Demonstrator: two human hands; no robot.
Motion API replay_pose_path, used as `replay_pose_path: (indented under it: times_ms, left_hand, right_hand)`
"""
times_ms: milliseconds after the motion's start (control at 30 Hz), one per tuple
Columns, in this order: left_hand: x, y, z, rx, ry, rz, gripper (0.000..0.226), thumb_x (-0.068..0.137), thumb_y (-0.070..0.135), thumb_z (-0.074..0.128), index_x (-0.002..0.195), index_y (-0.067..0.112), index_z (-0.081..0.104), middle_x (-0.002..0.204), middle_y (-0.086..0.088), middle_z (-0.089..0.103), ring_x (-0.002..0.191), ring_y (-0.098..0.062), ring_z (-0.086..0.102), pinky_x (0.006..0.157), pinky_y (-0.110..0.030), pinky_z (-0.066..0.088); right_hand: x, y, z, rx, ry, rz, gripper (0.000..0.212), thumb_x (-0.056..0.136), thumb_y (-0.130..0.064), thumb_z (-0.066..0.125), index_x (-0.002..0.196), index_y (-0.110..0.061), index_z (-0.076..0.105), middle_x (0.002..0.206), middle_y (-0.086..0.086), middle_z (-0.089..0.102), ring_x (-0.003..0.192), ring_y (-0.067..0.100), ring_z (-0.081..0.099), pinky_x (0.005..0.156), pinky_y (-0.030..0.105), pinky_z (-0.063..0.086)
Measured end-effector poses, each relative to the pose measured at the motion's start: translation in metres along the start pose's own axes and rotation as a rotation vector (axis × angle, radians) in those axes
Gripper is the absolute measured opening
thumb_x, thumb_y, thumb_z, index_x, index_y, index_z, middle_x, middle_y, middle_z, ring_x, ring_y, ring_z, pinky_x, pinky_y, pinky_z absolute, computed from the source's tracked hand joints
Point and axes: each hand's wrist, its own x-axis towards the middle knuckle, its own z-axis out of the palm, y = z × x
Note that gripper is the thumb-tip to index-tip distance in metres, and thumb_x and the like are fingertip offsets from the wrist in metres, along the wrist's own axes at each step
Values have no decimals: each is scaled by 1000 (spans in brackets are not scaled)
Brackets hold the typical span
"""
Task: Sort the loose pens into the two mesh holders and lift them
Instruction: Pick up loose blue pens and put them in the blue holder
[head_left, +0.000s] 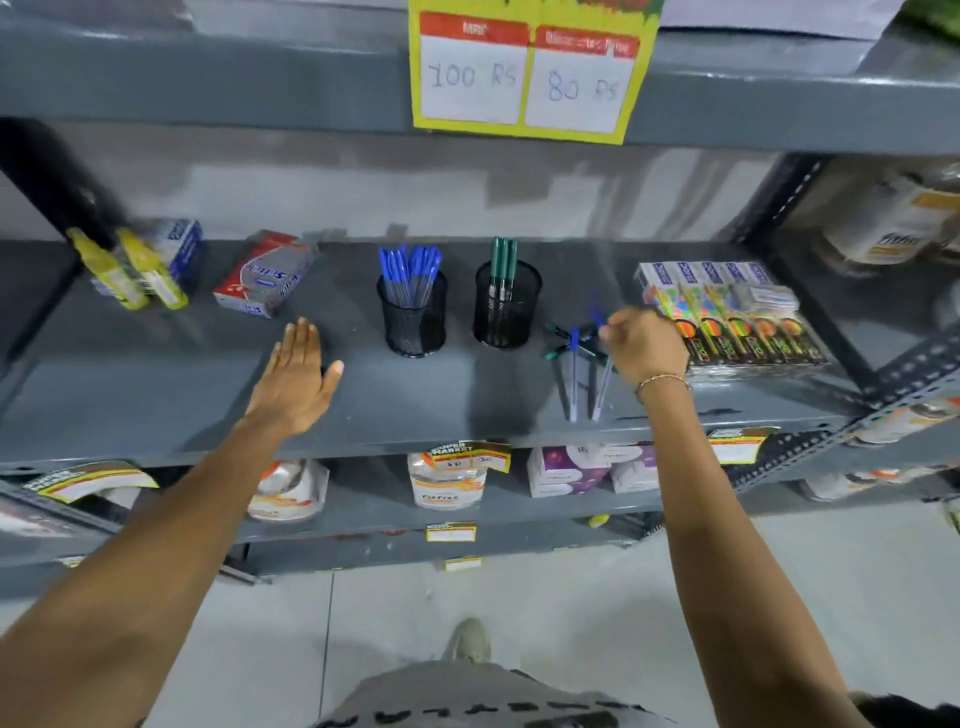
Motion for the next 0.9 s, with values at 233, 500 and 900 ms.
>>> replay_pose_path:
  times_ms: [233, 500, 900]
  left_hand:
    - [0, -9, 11, -5, 26, -32, 68, 100, 43, 23, 151, 1, 5, 162, -14, 2, 149, -24, -3, 121, -39, -3]
    - [-1, -10, 14, 25, 59, -6, 68, 100, 43, 20, 151, 2, 4, 162, -13, 1, 149, -24, -2, 121, -38, -1]
    - [-1, -8, 12, 36, 54, -22, 67, 100, 42, 19, 151, 1, 1, 161, -15, -1, 149, -25, -4, 121, -37, -3]
  right_hand:
    - [9, -110, -14, 756, 241, -48, 15, 95, -6, 43, 82, -10, 50, 63, -8, 55, 55, -2, 52, 54, 6, 41]
    - [8, -163, 68, 533, -61, -162, 14, 95, -25, 51, 96, -11, 55, 91, 11, 69, 88, 27, 65, 77, 30, 48]
    - [15, -169, 73, 386, -51, -100, 28, 87, -38, 62, 87, -11, 69, 93, 9, 73, 89, 26, 67, 71, 27, 44]
